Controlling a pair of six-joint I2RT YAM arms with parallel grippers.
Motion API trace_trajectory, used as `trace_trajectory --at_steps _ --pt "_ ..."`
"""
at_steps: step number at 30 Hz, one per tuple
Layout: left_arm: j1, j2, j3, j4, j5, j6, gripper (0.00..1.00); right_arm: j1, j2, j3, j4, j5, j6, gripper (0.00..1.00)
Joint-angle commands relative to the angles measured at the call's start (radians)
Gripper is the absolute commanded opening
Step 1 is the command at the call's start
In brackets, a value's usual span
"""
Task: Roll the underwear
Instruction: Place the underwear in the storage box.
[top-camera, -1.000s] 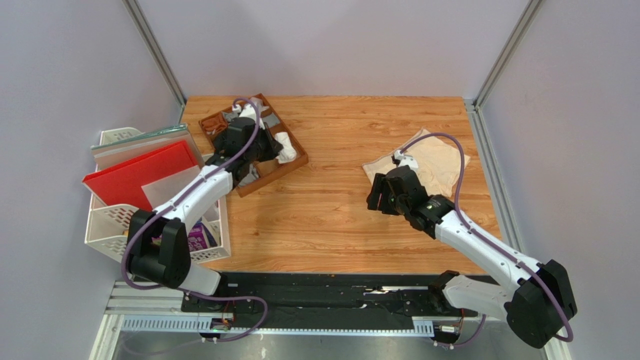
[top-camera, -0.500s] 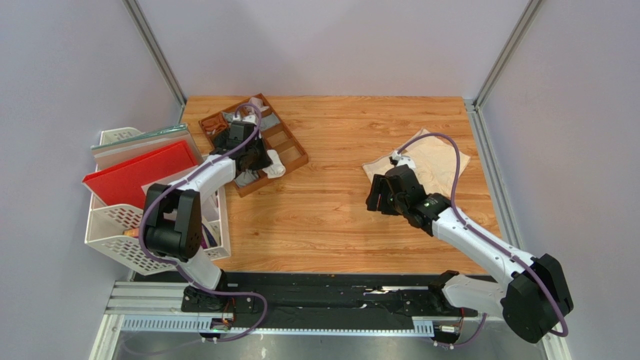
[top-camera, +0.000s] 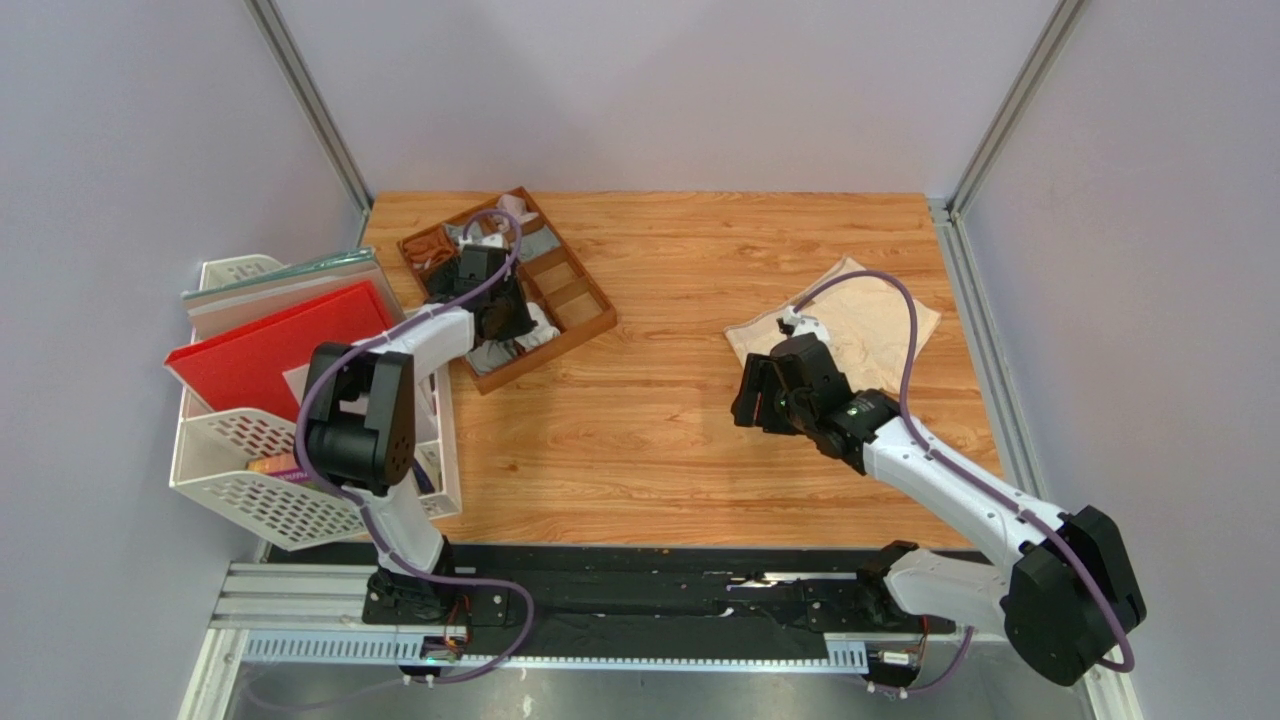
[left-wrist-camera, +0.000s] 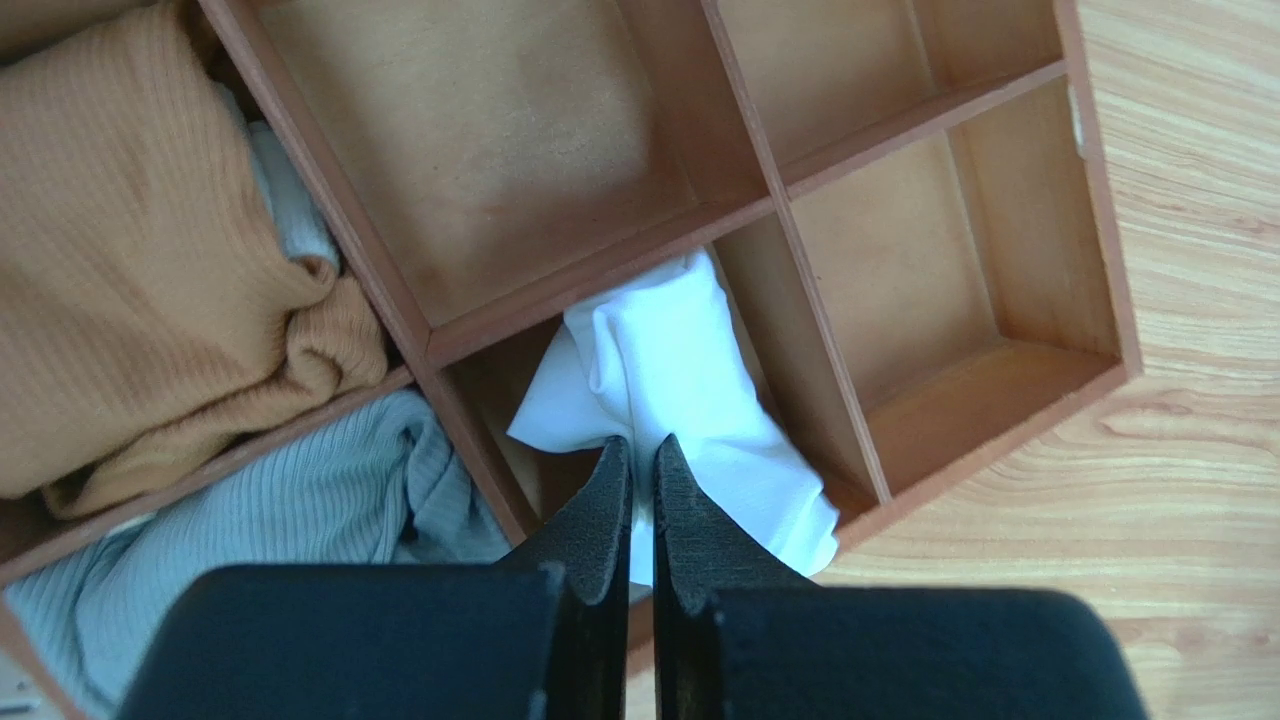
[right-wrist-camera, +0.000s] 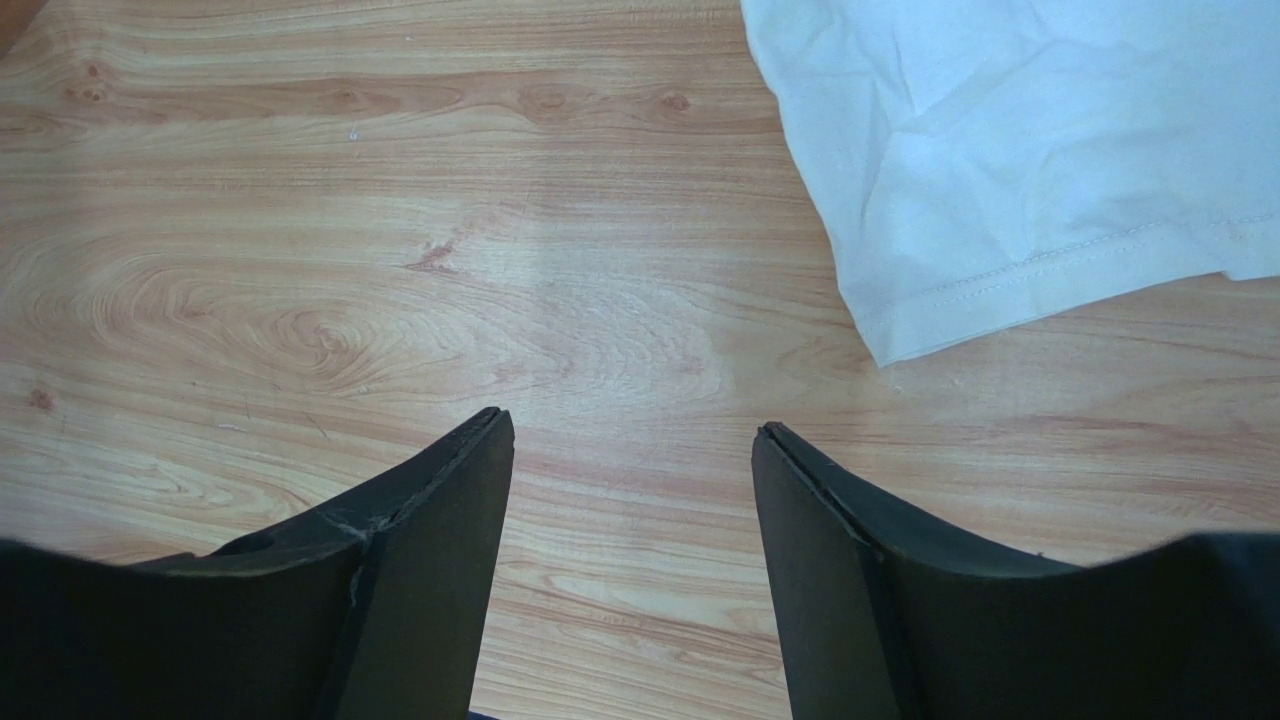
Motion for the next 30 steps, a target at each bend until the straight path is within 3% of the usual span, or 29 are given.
trace_trajectory --at_steps 1,11,12,13,14,16,18,22,23,24,27,30 --pt "0.012 0.028 0.029 0.054 -0.012 -0.018 0.00 -0.006 -0.019 -0.005 0.040 -0.005 -0.008 0.64" --pt "0.018 0.071 0.039 0.042 0.020 -0.049 0.01 -0.009 -0.025 -0.005 0.049 -0.019 -0.010 0.64" --pt "0.018 0.063 0.041 0.039 0.033 -0.051 0.06 -0.009 -0.027 -0.005 0.048 -0.019 -0.011 0.64" --pt "0.018 0.056 0.036 0.042 0.040 -0.052 0.25 -0.010 -0.034 -0.004 0.043 -0.019 -0.013 0.64" --pt "0.018 0.045 0.035 0.042 0.041 -0.054 0.36 -0.010 -0.039 -0.001 0.040 -0.019 -0.013 0.64" --pt "0.018 0.008 0.036 0.028 0.038 -0.052 0.51 -0.009 -0.048 0.001 0.031 -0.017 -0.017 0.64" --pt "0.018 -0.026 0.038 0.016 0.034 -0.049 0.59 -0.012 -0.054 0.004 0.026 -0.019 -0.017 0.64" --pt "0.018 -0.082 0.039 -0.020 0.035 -0.034 0.62 -0.013 -0.070 0.004 0.016 -0.013 -0.019 0.64" --pt "0.018 -0.108 0.038 -0.023 0.038 -0.031 0.75 -0.013 -0.077 0.005 0.014 -0.013 -0.021 0.64" --pt "0.018 -0.119 0.038 -0.030 0.040 -0.028 0.76 -0.015 -0.082 0.007 0.011 -0.013 -0.021 0.64" --pt "0.018 -0.174 0.041 -0.057 0.043 -0.014 0.99 -0.018 -0.094 0.013 0.000 -0.010 -0.024 0.64" --pt "0.011 -0.240 0.036 -0.083 0.041 0.001 0.99 -0.024 -0.094 0.022 -0.012 0.002 -0.039 0.64"
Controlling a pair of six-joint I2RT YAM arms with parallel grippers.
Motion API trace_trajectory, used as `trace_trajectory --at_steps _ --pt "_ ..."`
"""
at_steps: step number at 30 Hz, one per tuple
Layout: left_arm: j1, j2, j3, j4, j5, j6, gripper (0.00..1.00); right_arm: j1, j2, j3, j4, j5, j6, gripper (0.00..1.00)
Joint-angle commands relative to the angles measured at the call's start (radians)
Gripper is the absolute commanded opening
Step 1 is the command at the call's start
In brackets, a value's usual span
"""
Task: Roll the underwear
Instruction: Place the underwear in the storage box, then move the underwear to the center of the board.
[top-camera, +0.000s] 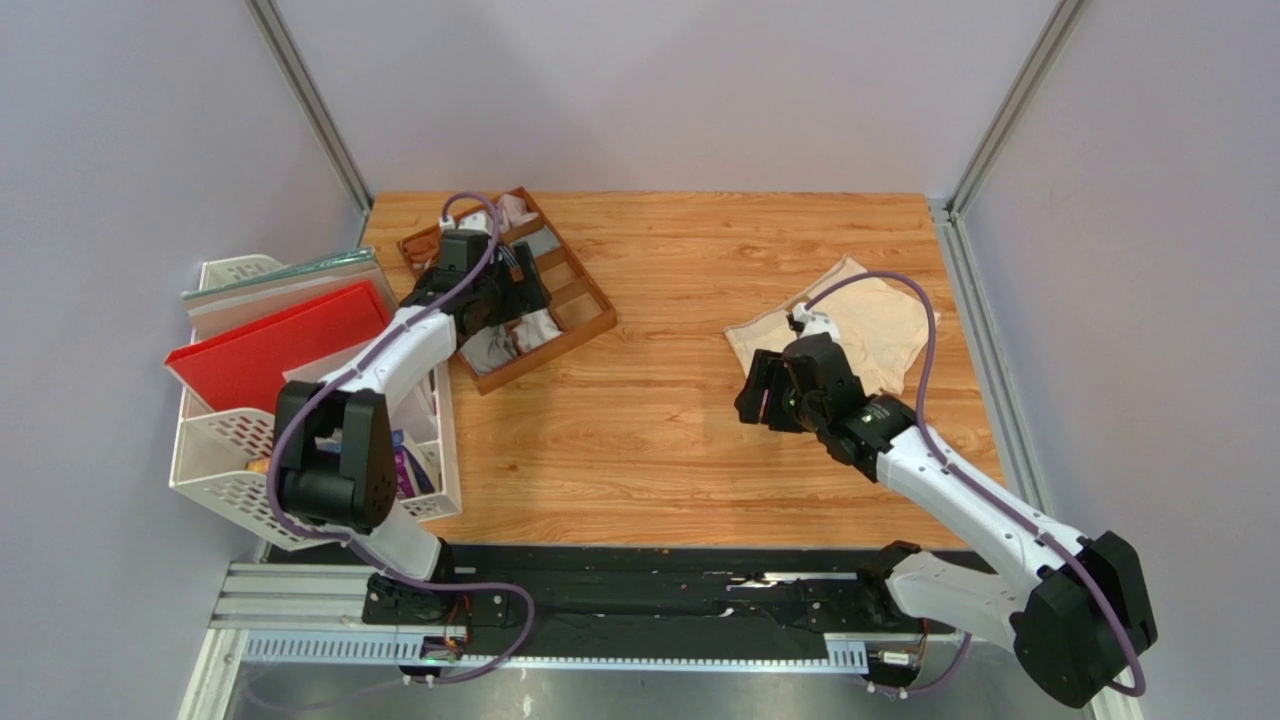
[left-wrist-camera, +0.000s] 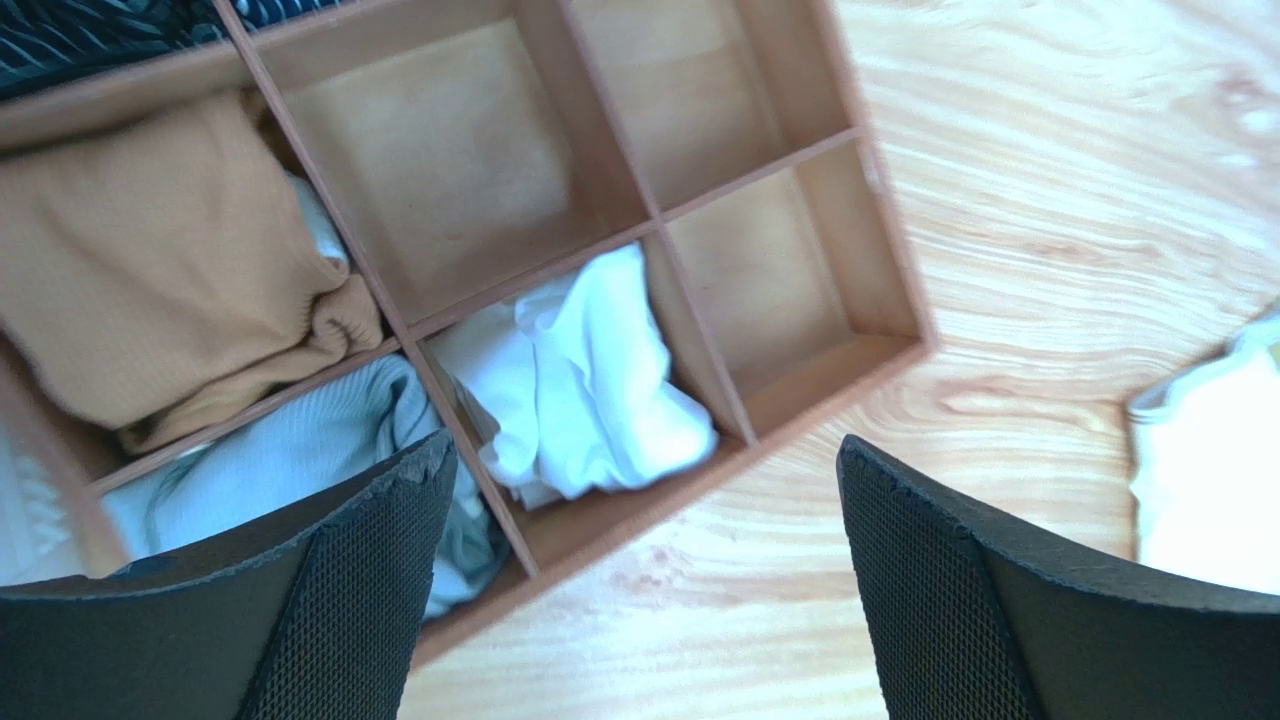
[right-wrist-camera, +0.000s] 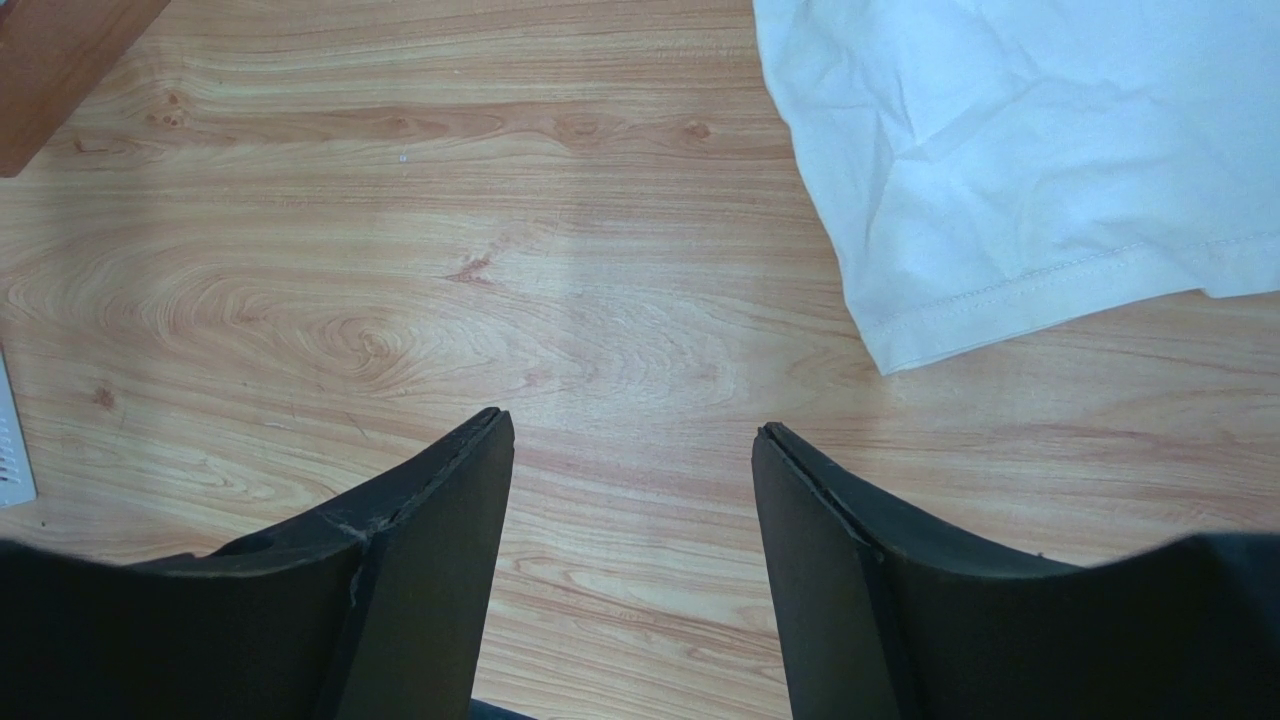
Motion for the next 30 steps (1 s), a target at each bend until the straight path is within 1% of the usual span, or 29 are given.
trace_trajectory --at_steps 1,3,4,5,6,9,11,13,15,16,19,20,22,23,25,26,30 --pt "-0.019 -0.123 0.026 -0.056 -0.006 0.043 0.99 -0.016 -0.018 0.041 -0.019 0.026 -0.040 0.64" --pt "-0.059 -0.183 0.033 -0.082 -0.042 0.058 0.99 -0.027 0.020 0.065 -0.038 0.049 -0.048 0.64" --pt "-0.105 -0.200 0.047 -0.116 -0.043 0.074 0.99 -0.033 0.035 0.090 -0.051 0.059 -0.054 0.64" --pt "-0.125 -0.233 0.053 -0.138 -0.074 0.078 0.99 -0.046 0.051 0.104 -0.058 0.062 -0.065 0.64" --pt "-0.145 -0.252 0.067 -0.174 -0.073 0.083 0.99 -0.053 0.089 0.116 -0.059 0.065 -0.071 0.63" --pt "-0.208 -0.324 0.078 -0.240 -0.044 0.080 1.00 -0.073 0.155 0.169 -0.061 0.088 -0.097 0.61" --pt "-0.225 -0.391 0.076 -0.266 0.022 0.074 0.99 -0.070 0.231 0.226 -0.065 0.105 -0.128 0.60" --pt "-0.225 -0.436 0.073 -0.303 0.063 0.078 0.99 -0.070 0.314 0.268 -0.075 0.116 -0.145 0.58" --pt "-0.225 -0.494 0.087 -0.367 0.092 0.126 0.99 -0.068 0.366 0.320 -0.079 0.122 -0.166 0.55" --pt "-0.225 -0.510 0.092 -0.391 0.088 0.147 1.00 -0.070 0.411 0.331 -0.076 0.125 -0.172 0.53" --pt "-0.223 -0.550 0.093 -0.449 0.051 0.232 0.99 -0.070 0.477 0.370 -0.073 0.163 -0.186 0.49" --pt "-0.223 -0.550 0.089 -0.455 0.040 0.244 0.99 -0.071 0.523 0.380 -0.073 0.169 -0.188 0.47" --pt "-0.223 -0.548 0.056 -0.445 0.045 0.253 0.99 -0.070 0.567 0.404 -0.064 0.180 -0.191 0.46" --pt "-0.222 -0.548 0.041 -0.431 0.068 0.244 0.99 -0.070 0.606 0.412 -0.064 0.181 -0.191 0.44" --pt "-0.202 -0.542 0.016 -0.403 0.115 0.230 0.99 -0.070 0.644 0.435 -0.056 0.201 -0.195 0.43" --pt "-0.193 -0.539 0.012 -0.394 0.169 0.220 1.00 -0.070 0.676 0.443 -0.056 0.206 -0.197 0.43" --pt "-0.159 -0.536 -0.005 -0.392 0.212 0.210 0.99 -0.070 0.722 0.458 -0.052 0.257 -0.205 0.41"
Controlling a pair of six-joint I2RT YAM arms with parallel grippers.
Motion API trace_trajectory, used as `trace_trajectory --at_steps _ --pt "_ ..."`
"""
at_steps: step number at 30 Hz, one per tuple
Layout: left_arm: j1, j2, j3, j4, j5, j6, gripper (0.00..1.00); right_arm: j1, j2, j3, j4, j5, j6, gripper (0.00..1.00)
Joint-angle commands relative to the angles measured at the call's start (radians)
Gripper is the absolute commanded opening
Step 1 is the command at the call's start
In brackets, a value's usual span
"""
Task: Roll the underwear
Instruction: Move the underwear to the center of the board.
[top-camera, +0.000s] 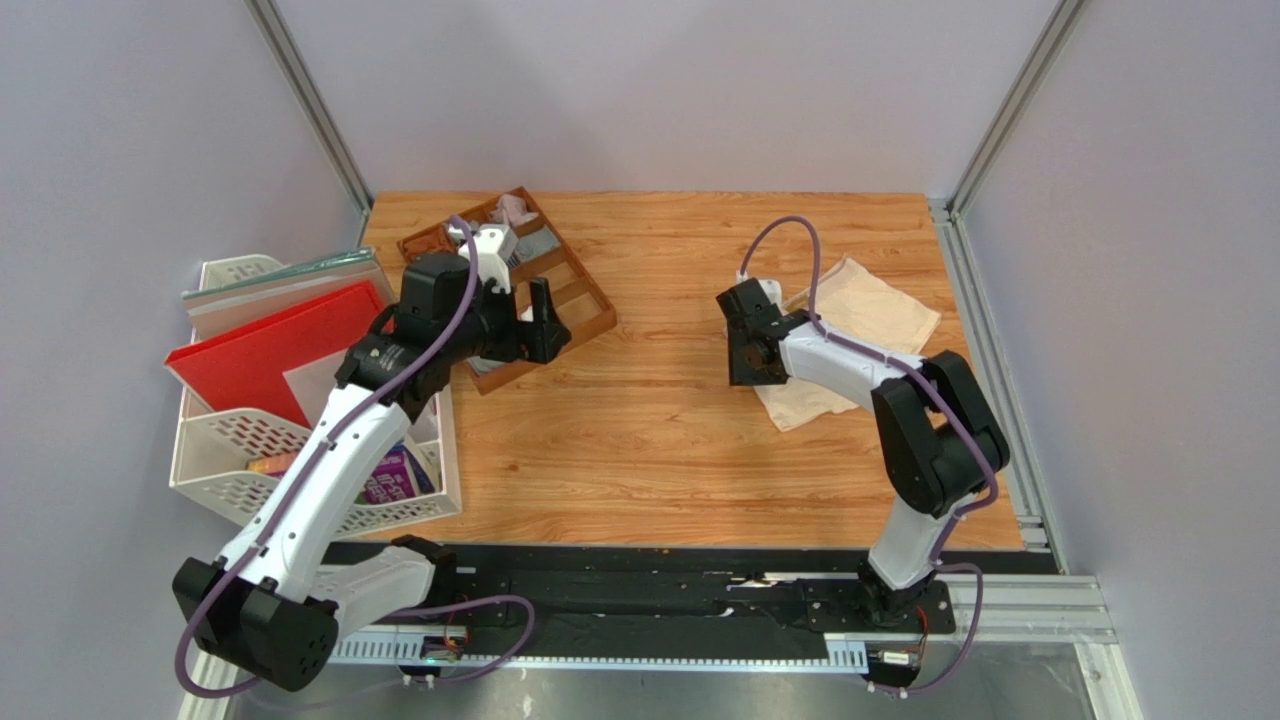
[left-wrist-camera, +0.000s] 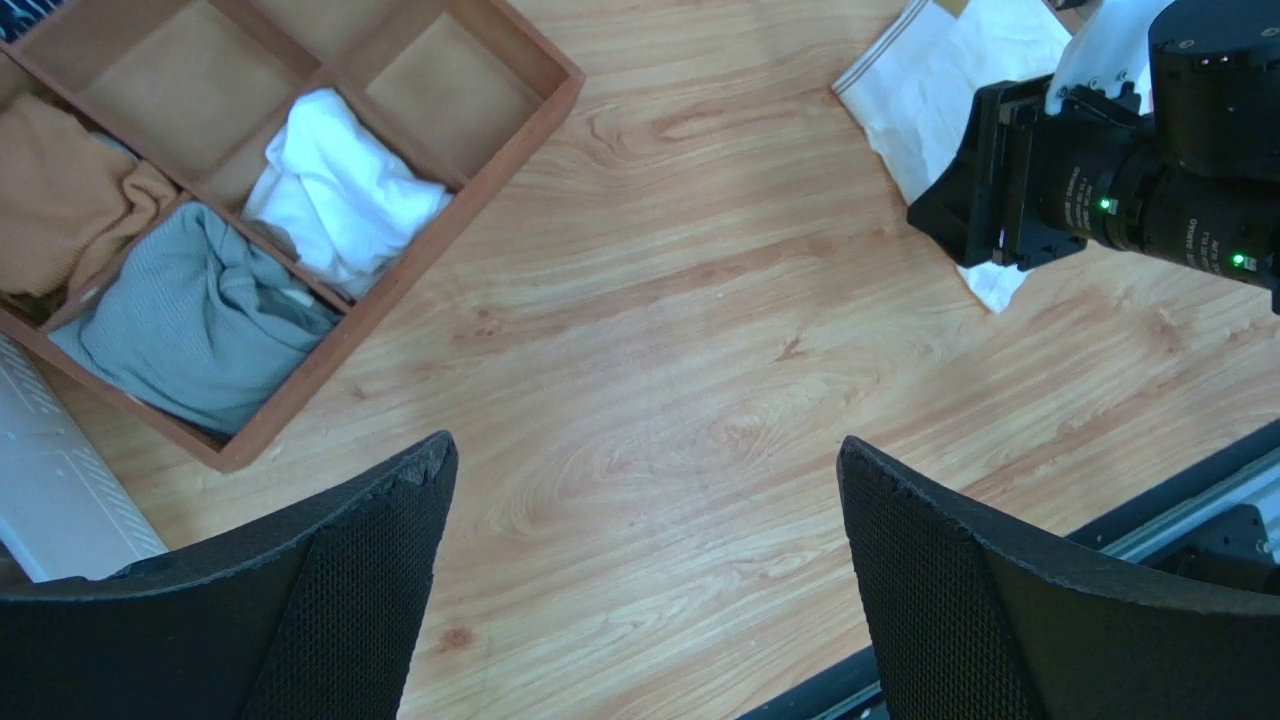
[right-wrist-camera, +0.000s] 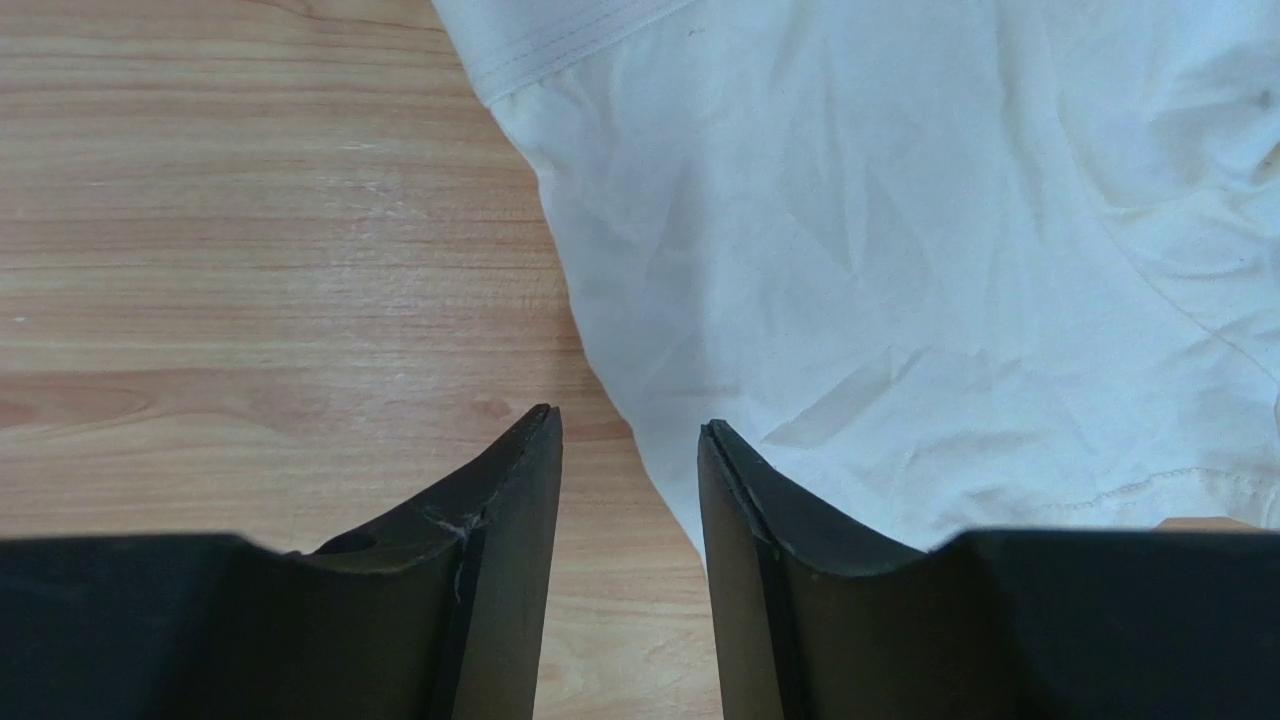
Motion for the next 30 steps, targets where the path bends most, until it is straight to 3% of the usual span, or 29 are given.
trace_trajectory --at_steps 1,6,17,21,30 --pt "0.029 -0.006 -0.012 0.005 0.085 0.012 0.99 -0.001 0.036 0.048 0.028 0.081 -0.027 0.41" --pt "0.029 -0.007 -0.028 0.014 0.107 0.003 1.00 -0.001 0.067 0.044 0.040 0.077 -0.032 0.38" --pt "0.029 -0.010 -0.065 -0.019 0.070 -0.025 0.94 0.027 0.061 -0.012 0.069 -0.015 -0.030 0.09" --pt "0.026 -0.079 -0.137 0.023 0.076 -0.097 0.94 0.103 0.030 -0.052 0.089 -0.066 -0.006 0.01" --pt "-0.035 -0.112 -0.350 0.163 0.038 -0.226 0.88 0.368 -0.092 -0.141 0.146 -0.124 0.113 0.00"
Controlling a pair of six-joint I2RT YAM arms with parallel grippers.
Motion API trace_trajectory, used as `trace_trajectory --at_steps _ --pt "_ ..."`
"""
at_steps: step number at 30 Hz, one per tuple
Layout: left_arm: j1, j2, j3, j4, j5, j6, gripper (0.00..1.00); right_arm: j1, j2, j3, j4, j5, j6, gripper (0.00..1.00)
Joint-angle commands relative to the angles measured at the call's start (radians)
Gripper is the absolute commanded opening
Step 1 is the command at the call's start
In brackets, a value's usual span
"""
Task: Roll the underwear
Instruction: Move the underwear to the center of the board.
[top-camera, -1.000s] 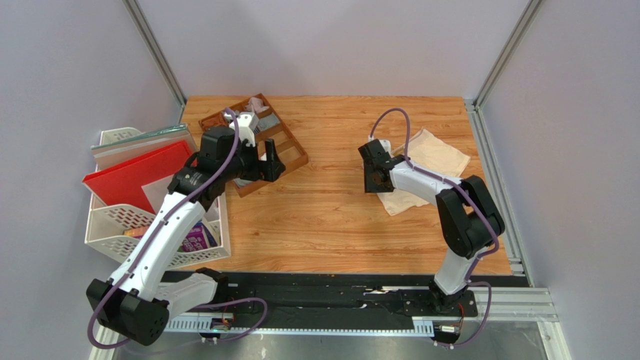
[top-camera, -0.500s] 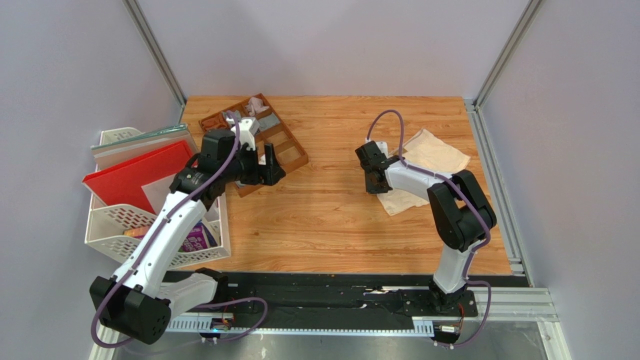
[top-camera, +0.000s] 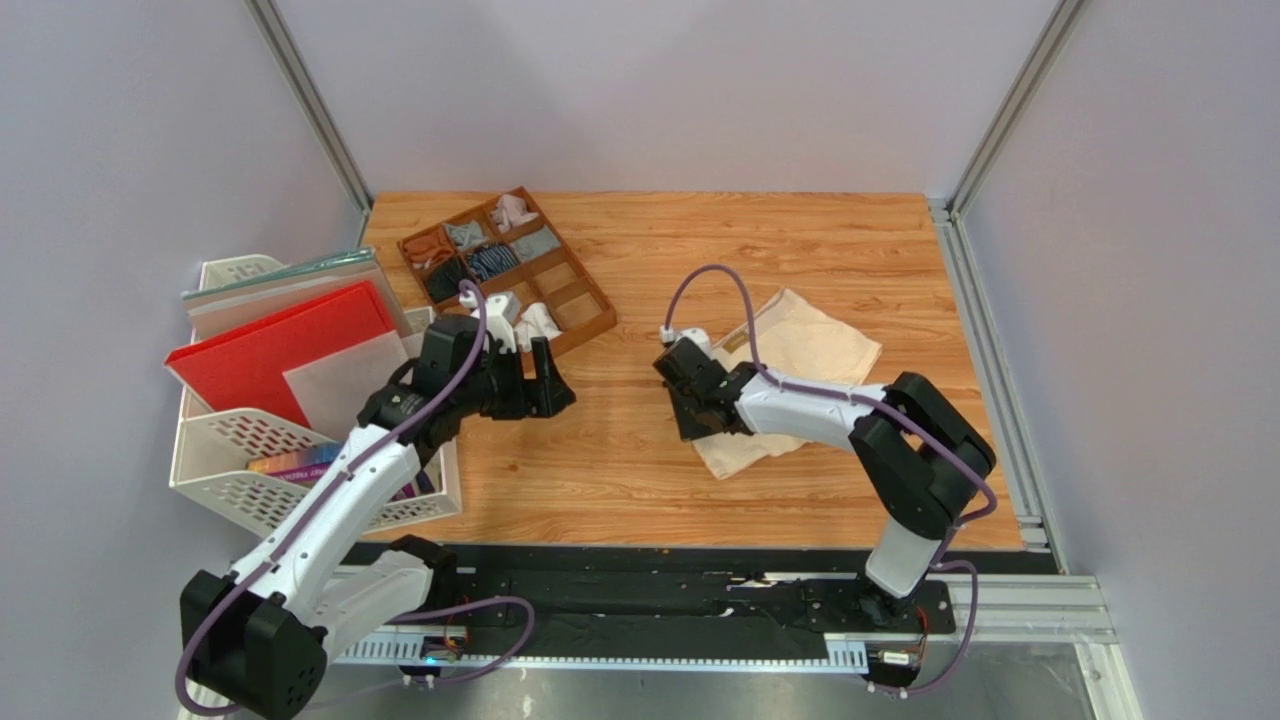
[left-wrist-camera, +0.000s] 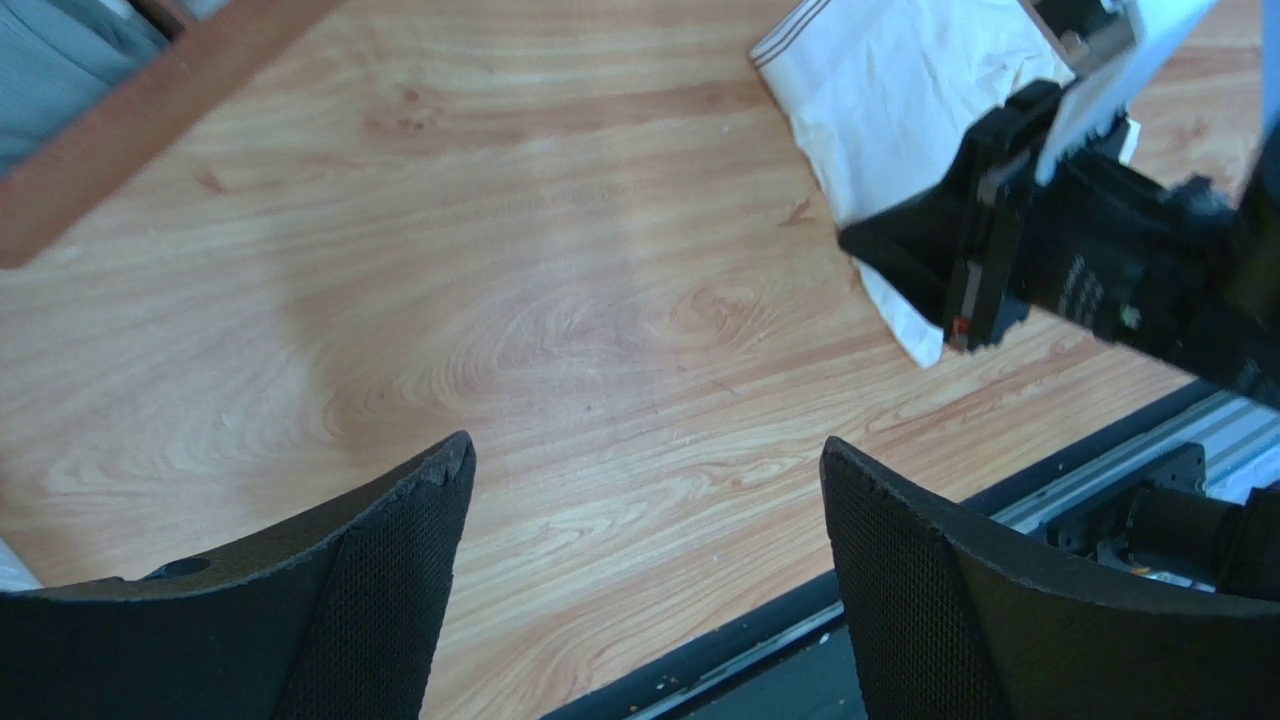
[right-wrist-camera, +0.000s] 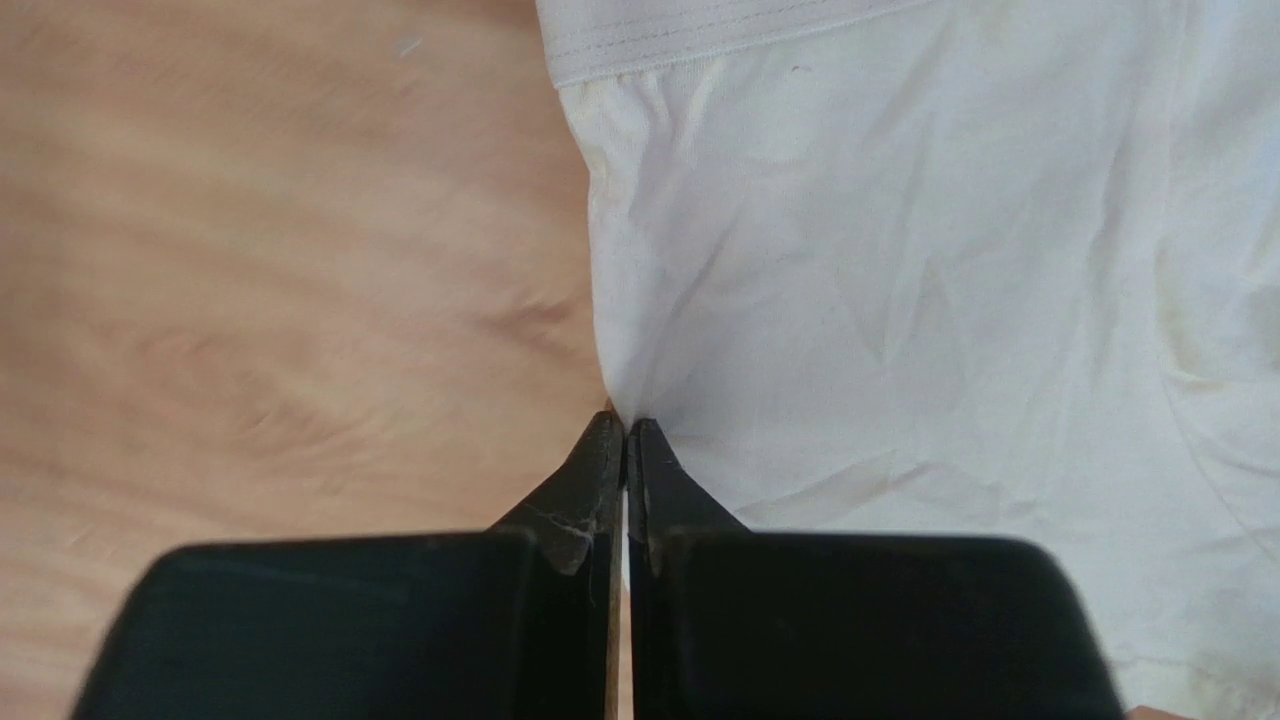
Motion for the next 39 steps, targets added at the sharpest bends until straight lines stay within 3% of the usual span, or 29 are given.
trace_trajectory --at_steps 1,8,14,27,33,39 --pt "-0.022 0.000 -0.071 0.094 -0.012 -0.077 0.88 0.124 -0.085 -0.045 0.045 -0.066 0.115 0.00" --pt "-0.074 0.037 -0.206 0.234 -0.025 -0.164 0.82 0.318 -0.131 -0.060 0.054 -0.080 0.236 0.00" --pt "-0.096 0.140 -0.298 0.352 -0.034 -0.210 0.76 0.405 -0.122 -0.068 0.056 -0.055 0.293 0.00" --pt "-0.108 0.365 -0.389 0.648 0.058 -0.341 0.67 0.423 -0.122 -0.091 0.061 -0.032 0.307 0.00" --pt "-0.134 0.399 -0.386 0.633 0.067 -0.338 0.54 0.425 -0.133 -0.106 0.062 -0.022 0.313 0.00" --pt "-0.160 0.390 -0.406 0.592 0.044 -0.333 0.52 0.426 -0.142 -0.102 0.067 -0.017 0.318 0.00"
